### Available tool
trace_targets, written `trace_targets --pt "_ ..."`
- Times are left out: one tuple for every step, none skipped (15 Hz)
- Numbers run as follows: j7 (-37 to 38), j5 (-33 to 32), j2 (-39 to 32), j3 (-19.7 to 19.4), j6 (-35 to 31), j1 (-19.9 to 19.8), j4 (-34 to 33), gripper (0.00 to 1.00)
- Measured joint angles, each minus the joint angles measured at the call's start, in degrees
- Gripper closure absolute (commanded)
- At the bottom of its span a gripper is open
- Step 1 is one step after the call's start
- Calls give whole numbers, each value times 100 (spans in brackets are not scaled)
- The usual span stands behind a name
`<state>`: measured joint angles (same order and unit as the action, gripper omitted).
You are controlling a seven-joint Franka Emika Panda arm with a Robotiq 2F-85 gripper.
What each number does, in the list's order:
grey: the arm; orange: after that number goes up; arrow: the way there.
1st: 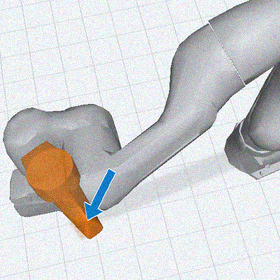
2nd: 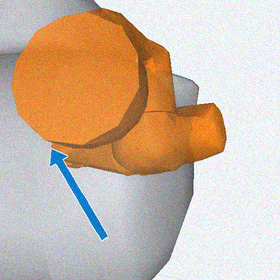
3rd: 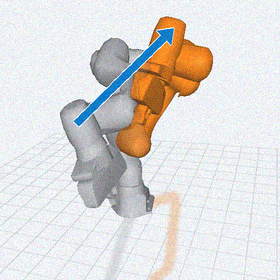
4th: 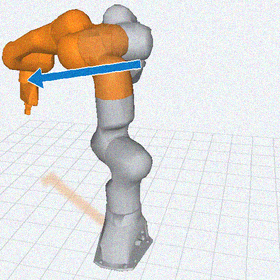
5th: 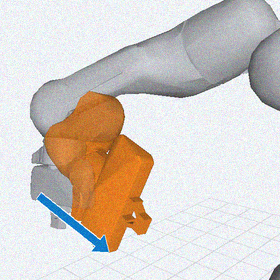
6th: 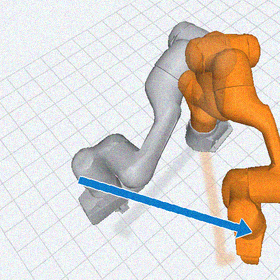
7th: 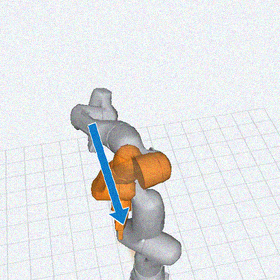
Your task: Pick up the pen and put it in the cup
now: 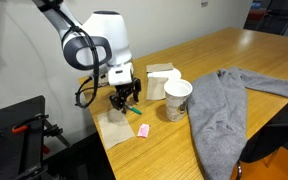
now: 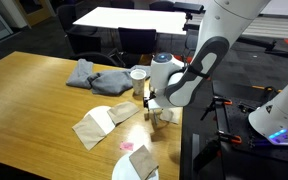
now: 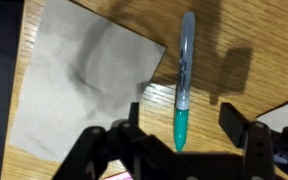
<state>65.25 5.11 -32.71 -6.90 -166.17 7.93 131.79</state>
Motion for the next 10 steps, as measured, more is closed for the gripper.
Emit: trace_targets --pt "-2 30 -41 0 0 0 -38 58" --pt "-4 59 -80 1 0 0 -75 66" --pt "-5 79 -114 1 -1 0 -103 73" --pt "-5 89 -148 1 -1 0 -133 81" --pt "-5 93 -177 1 -1 0 -159 88" --pt "-5 94 -198 1 -1 0 -179 96" --pt "-5 94 -217 1 -1 0 -197 99" --pt "-6 94 -231 1 -1 0 -213 100" --pt "-8 94 -236 1 -2 1 -226 96" --pt "-20 94 -237 2 -2 1 -233 96"
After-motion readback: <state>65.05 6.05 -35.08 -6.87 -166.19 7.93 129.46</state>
